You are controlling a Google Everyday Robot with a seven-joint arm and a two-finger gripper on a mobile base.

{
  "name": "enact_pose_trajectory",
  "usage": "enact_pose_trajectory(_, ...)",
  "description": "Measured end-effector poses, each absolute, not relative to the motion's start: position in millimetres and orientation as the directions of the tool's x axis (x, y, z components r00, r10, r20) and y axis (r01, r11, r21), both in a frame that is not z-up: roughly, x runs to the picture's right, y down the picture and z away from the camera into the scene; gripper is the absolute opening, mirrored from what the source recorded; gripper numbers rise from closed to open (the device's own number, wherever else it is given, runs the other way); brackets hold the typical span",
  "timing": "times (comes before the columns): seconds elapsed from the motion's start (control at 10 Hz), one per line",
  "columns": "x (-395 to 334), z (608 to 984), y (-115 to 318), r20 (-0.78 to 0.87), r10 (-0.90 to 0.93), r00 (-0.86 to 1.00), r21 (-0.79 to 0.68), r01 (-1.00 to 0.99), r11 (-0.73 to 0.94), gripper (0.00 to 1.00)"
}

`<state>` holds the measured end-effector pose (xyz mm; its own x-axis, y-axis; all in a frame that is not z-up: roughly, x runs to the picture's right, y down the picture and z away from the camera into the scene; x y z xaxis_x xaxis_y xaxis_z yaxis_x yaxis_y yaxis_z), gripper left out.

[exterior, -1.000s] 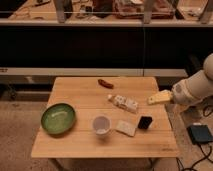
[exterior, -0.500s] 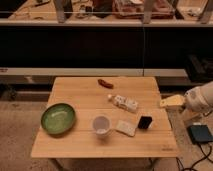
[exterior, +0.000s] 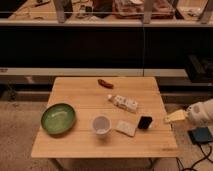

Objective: Knock the eraser over

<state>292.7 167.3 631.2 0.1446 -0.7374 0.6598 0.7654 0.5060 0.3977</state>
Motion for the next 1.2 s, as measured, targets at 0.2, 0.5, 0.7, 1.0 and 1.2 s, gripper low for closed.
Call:
enact_pose_trajectory(0.2,272,651,188,0.677,-0.728,0.108,0.439,0.735,0.517,0.18)
enact_pose_trajectory(0.5,254,681,209,0.685,-0.723,0.085,0.48,0.694,0.536,0.0)
enact_pose_trajectory(0.7,247,696,216,0.686,-0.723,0.082,0.503,0.665,0.552,0.0)
enact_pose_trajectory(1.0,242,716,227,0.69,-0.72,0.077,0.51,0.655,0.558,0.0)
enact_pose_trajectory(1.2,239,730,234,0.699,-0.711,0.08,0.504,0.65,0.569,0.0)
